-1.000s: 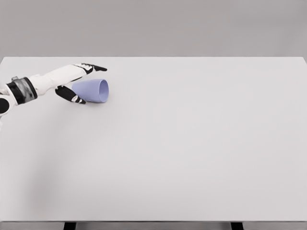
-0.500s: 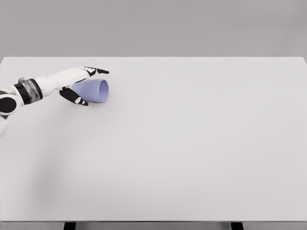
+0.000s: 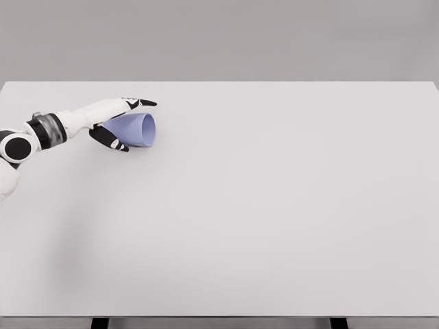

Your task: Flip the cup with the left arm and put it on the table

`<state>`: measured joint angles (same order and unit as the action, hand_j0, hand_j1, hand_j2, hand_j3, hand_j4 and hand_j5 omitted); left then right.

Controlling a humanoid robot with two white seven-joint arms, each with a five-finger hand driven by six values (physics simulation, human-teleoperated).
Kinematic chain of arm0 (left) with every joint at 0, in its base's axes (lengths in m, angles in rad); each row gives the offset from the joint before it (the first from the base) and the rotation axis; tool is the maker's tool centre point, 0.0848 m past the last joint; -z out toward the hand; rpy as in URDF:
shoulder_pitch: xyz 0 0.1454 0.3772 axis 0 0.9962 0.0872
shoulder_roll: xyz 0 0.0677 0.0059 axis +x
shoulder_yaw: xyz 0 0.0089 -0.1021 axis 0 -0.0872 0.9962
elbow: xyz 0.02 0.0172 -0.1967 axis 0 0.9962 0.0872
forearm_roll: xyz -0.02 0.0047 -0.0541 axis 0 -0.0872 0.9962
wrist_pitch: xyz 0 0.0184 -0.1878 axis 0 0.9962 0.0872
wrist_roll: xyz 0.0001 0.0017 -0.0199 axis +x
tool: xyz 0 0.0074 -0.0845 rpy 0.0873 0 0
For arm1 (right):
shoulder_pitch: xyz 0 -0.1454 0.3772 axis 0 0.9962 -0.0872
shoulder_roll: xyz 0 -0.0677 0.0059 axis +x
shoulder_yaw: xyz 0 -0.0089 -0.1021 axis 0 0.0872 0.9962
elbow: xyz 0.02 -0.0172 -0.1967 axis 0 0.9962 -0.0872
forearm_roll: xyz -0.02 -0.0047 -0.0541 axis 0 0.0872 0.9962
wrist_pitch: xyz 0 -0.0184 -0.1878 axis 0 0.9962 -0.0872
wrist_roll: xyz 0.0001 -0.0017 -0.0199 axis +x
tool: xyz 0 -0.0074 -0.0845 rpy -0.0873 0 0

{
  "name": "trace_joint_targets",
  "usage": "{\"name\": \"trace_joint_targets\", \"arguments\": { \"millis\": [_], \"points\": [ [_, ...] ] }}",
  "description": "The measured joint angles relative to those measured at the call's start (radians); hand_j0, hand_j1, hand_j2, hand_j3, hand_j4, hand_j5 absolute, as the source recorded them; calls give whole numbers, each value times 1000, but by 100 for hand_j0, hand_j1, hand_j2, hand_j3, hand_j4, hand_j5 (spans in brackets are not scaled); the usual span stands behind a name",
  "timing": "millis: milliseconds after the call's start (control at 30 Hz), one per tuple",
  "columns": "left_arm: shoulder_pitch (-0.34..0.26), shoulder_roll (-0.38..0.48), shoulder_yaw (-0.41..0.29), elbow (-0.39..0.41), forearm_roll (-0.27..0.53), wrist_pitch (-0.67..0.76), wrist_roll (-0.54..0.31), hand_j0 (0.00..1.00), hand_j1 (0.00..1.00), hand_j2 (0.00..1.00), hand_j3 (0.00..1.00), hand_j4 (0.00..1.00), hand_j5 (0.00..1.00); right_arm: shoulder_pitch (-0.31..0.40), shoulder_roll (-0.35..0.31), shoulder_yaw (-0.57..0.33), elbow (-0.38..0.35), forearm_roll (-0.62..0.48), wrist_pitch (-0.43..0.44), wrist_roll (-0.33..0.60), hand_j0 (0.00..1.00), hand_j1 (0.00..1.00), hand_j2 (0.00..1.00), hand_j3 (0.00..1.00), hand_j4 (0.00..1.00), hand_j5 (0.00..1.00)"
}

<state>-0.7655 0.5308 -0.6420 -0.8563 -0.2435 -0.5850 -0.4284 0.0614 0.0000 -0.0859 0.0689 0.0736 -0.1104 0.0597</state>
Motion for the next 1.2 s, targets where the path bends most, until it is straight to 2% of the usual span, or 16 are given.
{"name": "trace_joint_targets", "arguments": {
  "millis": [533, 667, 700, 833, 867, 933, 1200],
  "points": [
    [0, -16, -21, 4, -8, 46, 2, 100, 100, 100, 100, 100, 100, 0, 0, 0, 0, 0, 0, 0, 100, 100, 100, 100, 100, 100],
    [0, -19, -33, 4, -25, 54, 2, 84, 84, 84, 84, 84, 84, 0, 0, 0, 0, 0, 0, 0, 100, 100, 100, 100, 100, 100],
    [0, -20, -33, 3, -27, 55, 4, 75, 75, 75, 75, 75, 75, 0, 0, 0, 0, 0, 0, 0, 100, 100, 100, 100, 100, 100],
    [2, -20, -31, -1, -33, 49, -5, 51, 51, 51, 51, 51, 51, 0, 0, 0, 0, 0, 0, 0, 100, 100, 100, 100, 100, 100],
    [2, -20, -30, -2, -33, 43, -13, 48, 48, 48, 48, 48, 48, 0, 0, 0, 0, 0, 0, 0, 100, 100, 100, 100, 100, 100],
    [2, -20, -30, -2, -35, 32, -17, 46, 46, 46, 46, 46, 46, 0, 0, 0, 0, 0, 0, 0, 100, 100, 100, 100, 100, 100],
    [0, -12, -29, -4, -37, 14, -32, 53, 53, 53, 53, 53, 53, 0, 0, 0, 0, 0, 0, 0, 100, 100, 100, 100, 100, 100]
  ]
}}
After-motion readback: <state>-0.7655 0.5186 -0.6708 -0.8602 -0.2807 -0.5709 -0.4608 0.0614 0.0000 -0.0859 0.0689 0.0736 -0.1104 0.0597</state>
